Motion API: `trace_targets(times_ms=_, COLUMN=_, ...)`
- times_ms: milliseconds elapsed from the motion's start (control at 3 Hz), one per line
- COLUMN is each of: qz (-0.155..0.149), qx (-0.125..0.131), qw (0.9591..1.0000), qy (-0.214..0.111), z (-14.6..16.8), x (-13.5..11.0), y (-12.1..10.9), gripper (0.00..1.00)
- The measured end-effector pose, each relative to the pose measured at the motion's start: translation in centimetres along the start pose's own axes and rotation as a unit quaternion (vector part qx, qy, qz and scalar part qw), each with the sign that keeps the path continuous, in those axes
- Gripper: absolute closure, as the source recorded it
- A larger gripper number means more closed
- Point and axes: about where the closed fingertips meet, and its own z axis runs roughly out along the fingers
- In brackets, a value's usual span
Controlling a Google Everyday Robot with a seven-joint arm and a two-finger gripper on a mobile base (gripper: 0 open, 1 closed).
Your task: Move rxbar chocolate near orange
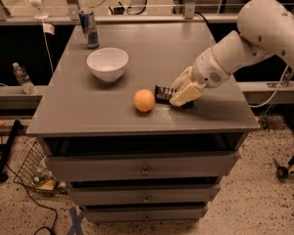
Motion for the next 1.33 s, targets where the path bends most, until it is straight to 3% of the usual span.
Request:
trace_targets(times_ms=333, qz=-0.006, qx=-0.012, qw=0.9999, qy=0.000, z=0.78, x=-0.02, y=0.65, gripper=1.00)
trace_targets(times_ms=667, qz=-0.006, qx=-0.012, qw=0.9999, qy=0.000, z=0.70, x=-0.15, y=0.65, gripper=0.82)
trace_targets(times_ms=1333, qz=-0.006, qx=-0.012, qw=0.9999, qy=0.000, z=0.66, x=-0.19, y=0.65, gripper=0.36)
